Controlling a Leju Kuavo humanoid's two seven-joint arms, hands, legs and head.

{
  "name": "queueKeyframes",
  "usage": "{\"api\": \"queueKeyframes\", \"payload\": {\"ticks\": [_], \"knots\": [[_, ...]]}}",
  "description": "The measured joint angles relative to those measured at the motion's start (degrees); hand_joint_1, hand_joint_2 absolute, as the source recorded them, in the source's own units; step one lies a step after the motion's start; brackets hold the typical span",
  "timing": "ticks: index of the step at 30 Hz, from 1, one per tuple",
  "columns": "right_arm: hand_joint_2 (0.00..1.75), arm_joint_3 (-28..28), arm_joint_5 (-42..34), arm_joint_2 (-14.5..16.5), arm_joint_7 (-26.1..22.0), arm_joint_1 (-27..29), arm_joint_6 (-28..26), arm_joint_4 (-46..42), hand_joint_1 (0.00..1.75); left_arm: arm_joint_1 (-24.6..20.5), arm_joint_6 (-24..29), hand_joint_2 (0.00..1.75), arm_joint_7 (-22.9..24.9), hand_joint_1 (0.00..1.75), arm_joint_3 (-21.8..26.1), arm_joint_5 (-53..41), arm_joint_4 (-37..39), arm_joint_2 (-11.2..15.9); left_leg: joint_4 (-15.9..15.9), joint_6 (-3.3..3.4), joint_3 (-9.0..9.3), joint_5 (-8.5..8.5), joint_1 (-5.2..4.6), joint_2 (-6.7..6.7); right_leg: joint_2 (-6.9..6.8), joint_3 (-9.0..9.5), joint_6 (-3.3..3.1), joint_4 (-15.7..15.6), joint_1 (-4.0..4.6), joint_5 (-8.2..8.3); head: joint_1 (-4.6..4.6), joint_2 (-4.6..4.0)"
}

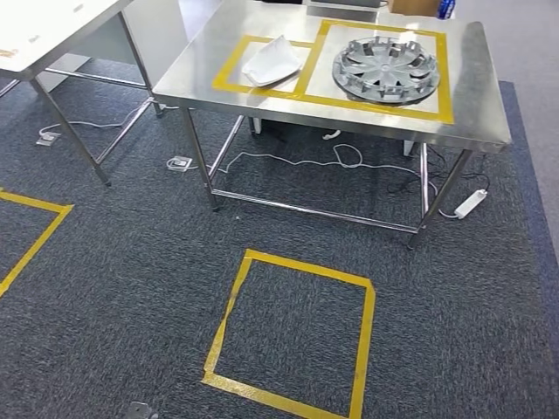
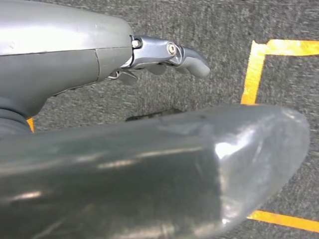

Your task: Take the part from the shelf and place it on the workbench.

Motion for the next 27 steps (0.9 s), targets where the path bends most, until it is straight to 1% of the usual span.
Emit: {"api": "queueKeyframes", "payload": {"ticks": [1,2,3,4,5,6,7,8,9,10,11,12,13,14,15,16,17,18,19,20,21,22,23,24,25,26,27], "knots": [[0.00,-0.1,0.0,0.0,0.1,0.1,0.0,0.0,0.00,-0.1,0.1,0.00,-0.1,0.00,0.1,0.1,0.0,0.0,0.1,-0.27,-0.05,0.04,0.02,0.44,0.57,-0.41,-0.54,0.1,0.00,0.16,-0.12,0.00],[0.00,-0.2,-0.1,0.0,0.3,0.2,-0.1,0.0,0.00,-0.2,0.3,0.00,-0.1,0.00,0.2,0.1,0.0,0.0,0.3,-0.64,-0.15,-0.15,0.11,0.26,1.07,-0.67,-0.96,0.1,-0.04,0.30,-0.12,0.00],[0.00,-0.4,-0.1,0.0,0.5,0.3,-0.1,0.0,0.00,-0.2,0.5,0.00,-0.1,0.00,0.2,0.1,0.0,0.1,1.1,-1.03,-0.54,-0.91,0.22,-0.66,1.58,-0.89,-1.40,0.1,-0.11,0.52,-0.19,0.00],[0.00,-0.5,-0.1,0.0,0.6,0.3,-0.1,0.0,0.00,-0.2,0.6,0.00,-0.1,0.00,0.3,0.1,0.0,0.1,3.0,-1.38,-1.47,-2.39,0.35,-1.96,2.12,-1.12,-1.81,0.0,-0.22,0.79,-0.27,0.00],[0.00,-0.6,-0.1,0.0,0.6,0.3,-0.2,0.0,0.00,-0.1,0.6,0.00,0.0,0.00,0.4,0.2,0.0,0.1,6.3,-1.66,-3.00,-4.43,0.47,-3.49,2.66,-1.35,-2.12,0.0,-0.28,1.04,-0.35,0.00],[0.00,-0.7,-0.1,0.0,0.6,0.2,-0.2,0.0,0.00,-0.1,0.7,0.00,0.0,0.00,0.4,0.3,0.0,0.1,10.6,-1.78,-5.02,-6.68,0.54,-4.55,3.25,-1.68,-2.31,0.0,-0.28,1.25,-0.44,0.00],[0.00,-0.8,-0.2,0.0,0.7,0.2,-0.3,0.0,0.00,0.0,0.9,0.00,0.2,0.00,0.6,0.5,0.0,0.1,14.8,-1.82,-7.03,-8.42,0.57,-4.98,3.91,-1.96,-2.39,0.1,-0.26,1.44,-0.43,0.00],[0.00,-0.9,-0.2,0.0,0.7,0.2,-0.3,0.0,0.00,0.1,1.0,0.00,0.3,0.00,0.7,0.7,0.0,0.1,17.6,-1.81,-8.43,-9.12,0.58,-5.15,4.61,-2.17,-2.38,0.1,-0.24,1.59,-0.43,0.00],[0.00,-1.0,-0.3,0.0,0.7,0.3,-0.3,0.0,0.00,0.1,1.3,0.00,0.5,0.00,0.9,0.9,0.0,0.1,18.3,-1.75,-8.87,-8.57,0.59,-5.25,5.36,-2.30,-2.31,0.1,-0.23,1.73,-0.42,0.00],[0.00,-1.1,-0.3,0.0,0.6,0.4,-0.4,0.0,0.00,0.1,1.5,0.00,0.6,0.00,1.0,1.0,0.0,0.2,16.5,-1.62,-8.09,-6.79,0.62,-5.41,6.16,-2.37,-2.19,0.1,-0.23,1.85,-0.42,0.00],[0.00,-1.2,-0.3,0.0,0.6,0.4,-0.4,0.0,0.00,0.1,1.6,0.00,0.6,0.00,1.1,1.1,0.0,0.2,13.0,-1.46,-6.41,-4.40,0.67,-5.91,6.98,-2.39,-2.03,0.2,-0.25,1.96,-0.42,0.00],[0.00,-1.2,-0.2,0.0,0.5,0.4,-0.4,0.0,0.00,0.1,1.8,0.00,0.7,0.00,1.2,1.1,0.0,0.2,8.7,-1.29,-4.47,-2.19,0.78,-7.29,7.75,-2.47,-1.82,0.2,-0.21,2.08,-0.42,0.00],[0.00,-1.3,-0.1,0.1,0.4,0.3,-0.4,0.0,0.00,0.0,1.8,0.00,0.7,0.00,1.3,1.0,0.0,0.2,4.9,-1.12,-2.82,-0.79,0.98,-8.59,8.50,-2.71,-1.59,0.5,-0.12,2.18,-0.39,0.00],[0.00,-1.3,0.0,0.1,0.3,0.2,-0.5,0.0,0.00,0.0,1.8,0.00,0.8,0.00,1.3,0.9,0.0,0.2,2.6,-0.99,-1.87,-0.18,1.10,-9.69,9.14,-3.06,-1.31,0.6,-0.07,2.32,-0.36,0.01],[0.00,-1.3,0.2,0.1,0.3,0.2,-0.6,0.0,0.00,-0.1,1.7,0.00,0.8,0.00,1.3,0.8,0.0,0.2,1.6,-0.80,-1.58,-0.17,1.14,-10.33,9.76,-3.48,-0.97,0.8,-0.06,2.49,-0.37,0.01],[0.00,-1.3,0.3,0.1,0.3,0.3,-0.6,0.0,0.00,-0.2,1.4,0.00,0.9,0.00,1.4,0.7,0.0,0.2,1.4,-0.51,-1.63,-0.24,1.18,-9.87,10.42,-4.01,-0.59,0.8,-0.11,2.71,-0.33,0.01],[0.00,-1.3,0.5,0.1,0.3,0.5,-0.7,0.0,0.00,-0.2,1.1,0.00,0.9,0.00,1.4,0.7,0.0,0.1,1.5,-0.14,-1.79,-0.09,1.18,-9.21,10.66,-4.40,-0.25,0.9,-0.18,2.81,-0.37,0.01],[0.00,-1.3,0.5,0.1,0.4,0.7,-0.8,0.0,0.00,-0.2,0.8,0.00,0.9,0.00,1.4,0.6,0.0,0.0,1.5,0.29,-1.91,0.05,1.24,-8.50,9.96,-4.88,0.06,1.4,-0.14,2.39,-0.22,0.00],[0.00,-1.3,0.6,0.1,0.5,0.7,-0.8,0.0,0.00,-0.2,0.7,0.00,0.9,0.00,1.5,0.6,0.0,0.0,1.4,0.66,-2.00,0.23,1.30,-7.68,8.56,-5.71,0.36,2.9,-0.09,1.26,0.04,0.00],[0.00,-1.3,0.7,0.1,0.5,0.7,-0.8,0.0,0.00,-0.1,0.6,0.00,0.9,0.00,1.6,0.5,0.0,0.0,1.4,0.91,-2.09,0.31,1.28,-6.81,6.71,-6.90,0.61,5.7,-0.08,-0.63,0.23,0.00],[0.00,-1.3,0.7,0.1,0.5,0.5,-0.8,0.0,0.00,0.0,0.6,0.00,0.9,0.00,1.7,0.5,0.0,0.1,1.4,1.07,-2.16,0.33,1.18,-5.97,4.99,-8.51,0.89,9.5,-0.10,-2.91,0.47,0.00],[0.00,-1.3,0.8,0.1,0.5,0.4,-0.8,0.0,0.00,0.1,0.6,0.00,0.9,0.00,1.8,0.5,0.0,0.1,1.5,1.13,-2.22,0.33,1.08,-5.01,4.02,-10.16,1.14,13.6,-0.20,-4.94,0.51,0.00],[0.00,-1.3,0.8,0.1,0.5,0.4,-0.8,0.0,0.00,0.2,0.5,0.00,0.9,0.00,1.8,0.4,0.0,0.1,1.5,1.15,-2.26,0.34,1.02,-4.10,3.58,-11.25,1.31,16.6,-0.28,-6.16,0.50,0.00],[0.00,-1.3,0.8,0.1,0.5,0.5,-0.8,0.0,0.00,0.2,0.5,0.00,0.9,0.00,1.8,0.4,0.0,0.1,1.5,1.14,-2.28,0.33,1.00,-3.29,3.38,-11.33,1.42,17.7,-0.35,-6.29,0.51,0.00],[0.00,-1.3,0.8,0.1,0.5,0.6,-0.8,0.0,0.00,0.2,0.5,0.00,0.9,0.00,1.8,0.4,0.0,0.1,1.5,1.10,-2.26,0.31,1.00,-2.52,3.18,-10.23,1.45,16.4,-0.40,-5.37,0.52,0.00],[0.00,-1.3,0.9,0.1,0.5,0.6,-0.8,0.0,0.00,0.1,0.6,0.00,0.9,0.00,1.9,0.4,0.0,0.1,1.6,1.01,-2.19,0.25,1.00,-1.83,2.75,-8.04,1.42,12.9,-0.43,-3.71,0.53,0.00],[0.00,-1.3,0.9,0.1,0.6,0.6,-0.8,0.0,0.00,0.1,0.6,0.00,0.9,0.00,1.9,0.4,0.0,0.1,1.7,0.85,-2.11,0.15,0.96,-1.18,1.64,-5.48,1.31,8.4,-0.39,-2.16,0.53,0.00]]}}
